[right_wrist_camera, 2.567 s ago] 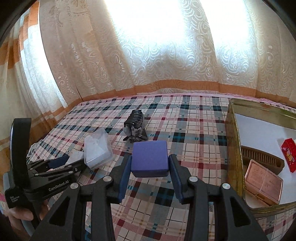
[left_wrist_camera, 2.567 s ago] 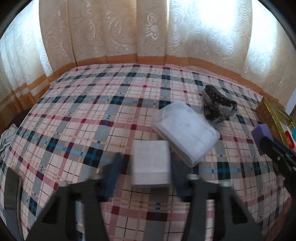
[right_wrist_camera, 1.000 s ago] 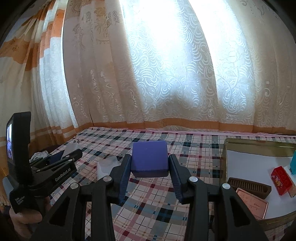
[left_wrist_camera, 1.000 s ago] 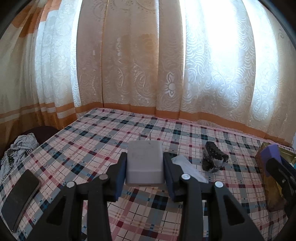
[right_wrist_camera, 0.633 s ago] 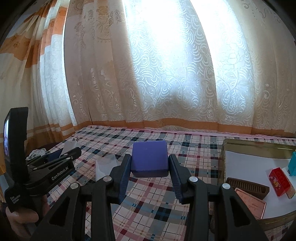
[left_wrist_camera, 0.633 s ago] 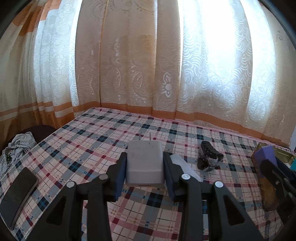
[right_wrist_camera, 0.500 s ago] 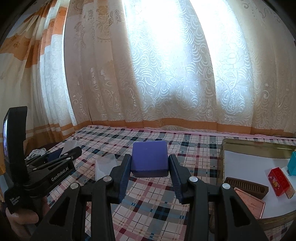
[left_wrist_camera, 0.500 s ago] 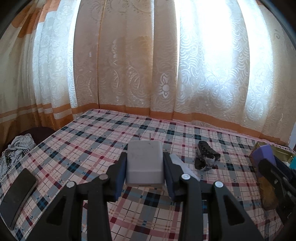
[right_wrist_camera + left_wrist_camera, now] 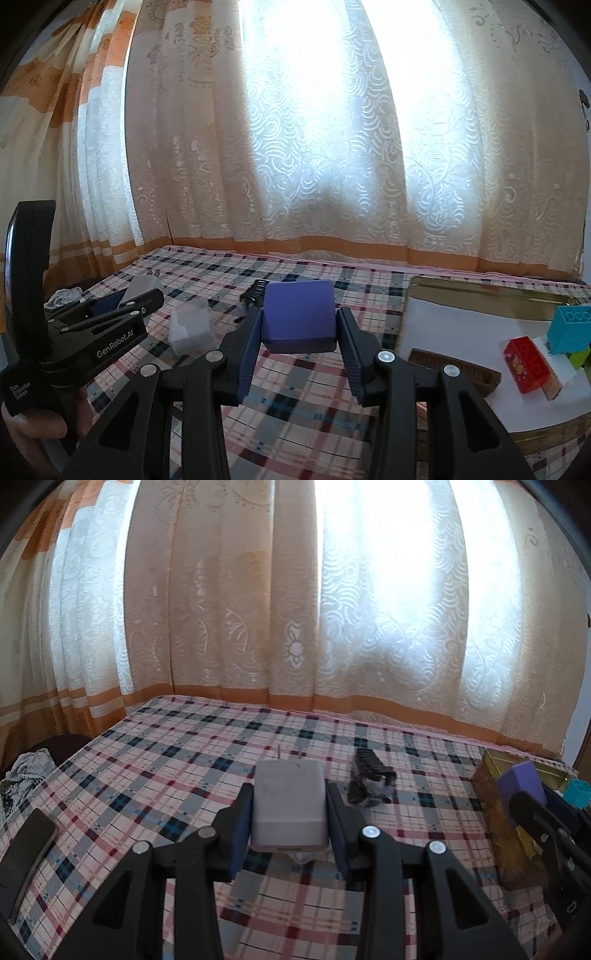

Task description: Organize rigid objects

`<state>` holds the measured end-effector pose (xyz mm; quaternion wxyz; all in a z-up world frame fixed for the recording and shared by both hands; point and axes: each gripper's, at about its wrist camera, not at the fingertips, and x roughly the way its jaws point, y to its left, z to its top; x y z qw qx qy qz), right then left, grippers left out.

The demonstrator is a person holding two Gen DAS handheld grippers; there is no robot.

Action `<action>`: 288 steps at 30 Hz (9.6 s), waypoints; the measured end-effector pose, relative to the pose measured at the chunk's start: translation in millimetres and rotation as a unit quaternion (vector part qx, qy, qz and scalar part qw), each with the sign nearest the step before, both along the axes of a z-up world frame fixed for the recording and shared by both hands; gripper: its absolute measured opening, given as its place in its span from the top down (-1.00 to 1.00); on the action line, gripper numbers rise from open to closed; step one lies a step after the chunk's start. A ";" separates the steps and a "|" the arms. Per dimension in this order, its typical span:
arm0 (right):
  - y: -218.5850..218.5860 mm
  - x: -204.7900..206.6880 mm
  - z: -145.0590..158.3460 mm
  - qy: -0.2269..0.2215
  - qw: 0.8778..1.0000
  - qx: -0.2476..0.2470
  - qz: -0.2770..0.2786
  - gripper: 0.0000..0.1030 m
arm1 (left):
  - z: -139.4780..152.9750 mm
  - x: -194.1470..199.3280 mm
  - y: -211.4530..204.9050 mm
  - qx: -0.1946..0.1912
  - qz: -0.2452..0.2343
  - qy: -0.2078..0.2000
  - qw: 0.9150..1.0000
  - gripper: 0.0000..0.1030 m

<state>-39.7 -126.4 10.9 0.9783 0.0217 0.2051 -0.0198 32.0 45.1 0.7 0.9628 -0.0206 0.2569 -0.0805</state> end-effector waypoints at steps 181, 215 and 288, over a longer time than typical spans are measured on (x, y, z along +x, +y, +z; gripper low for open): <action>-172.5 -101.7 22.4 -0.136 0.958 0.012 -0.253 -0.51 | 7.7 -30.0 -138.7 0.030 -0.039 -0.037 0.998 -0.99; -44.9 -8.5 9.8 -0.089 0.987 0.041 -0.125 -0.51 | 1.7 19.6 -42.5 0.035 0.030 -0.010 0.999 -0.99; -10.7 22.5 -13.4 0.062 0.998 0.020 0.000 0.42 | -46.9 88.2 -27.4 0.037 0.008 0.191 0.981 -0.34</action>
